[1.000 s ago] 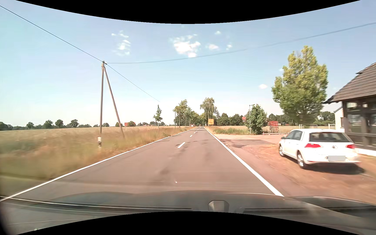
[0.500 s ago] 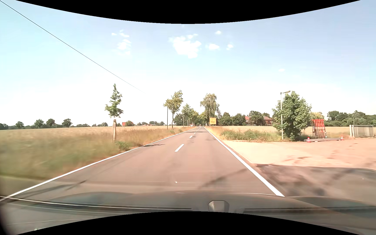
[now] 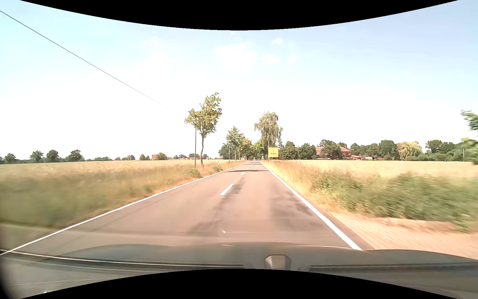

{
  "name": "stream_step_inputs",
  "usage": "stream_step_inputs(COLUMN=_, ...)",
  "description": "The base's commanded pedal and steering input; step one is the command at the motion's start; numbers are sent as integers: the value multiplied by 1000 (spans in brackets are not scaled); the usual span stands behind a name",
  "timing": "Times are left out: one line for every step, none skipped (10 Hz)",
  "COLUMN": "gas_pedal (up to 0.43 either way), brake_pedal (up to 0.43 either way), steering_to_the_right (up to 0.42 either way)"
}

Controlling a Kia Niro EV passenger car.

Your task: Follow the waypoints while adhering to traffic rules and regulations

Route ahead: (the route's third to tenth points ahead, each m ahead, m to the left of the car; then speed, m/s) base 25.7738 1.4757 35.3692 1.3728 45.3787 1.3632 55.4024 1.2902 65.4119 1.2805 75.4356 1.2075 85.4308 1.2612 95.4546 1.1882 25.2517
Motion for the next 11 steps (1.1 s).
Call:
stream_step_inputs(gas_pedal=209, brake_pedal=6, steering_to_the_right=4)
stream_step_inputs(gas_pedal=209, brake_pedal=6, steering_to_the_right=4)
stream_step_inputs(gas_pedal=197, brake_pedal=6, steering_to_the_right=5)
stream_step_inputs(gas_pedal=197, brake_pedal=6, steering_to_the_right=5)
stream_step_inputs(gas_pedal=197, brake_pedal=6, steering_to_the_right=5)
stream_step_inputs(gas_pedal=189, brake_pedal=6, steering_to_the_right=4)
stream_step_inputs(gas_pedal=189, brake_pedal=6, steering_to_the_right=4)
stream_step_inputs(gas_pedal=177, brake_pedal=6, steering_to_the_right=3)
stream_step_inputs(gas_pedal=177, brake_pedal=6, steering_to_the_right=3)
stream_step_inputs(gas_pedal=177, brake_pedal=6, steering_to_the_right=2)
stream_step_inputs(gas_pedal=177, brake_pedal=6, steering_to_the_right=2)
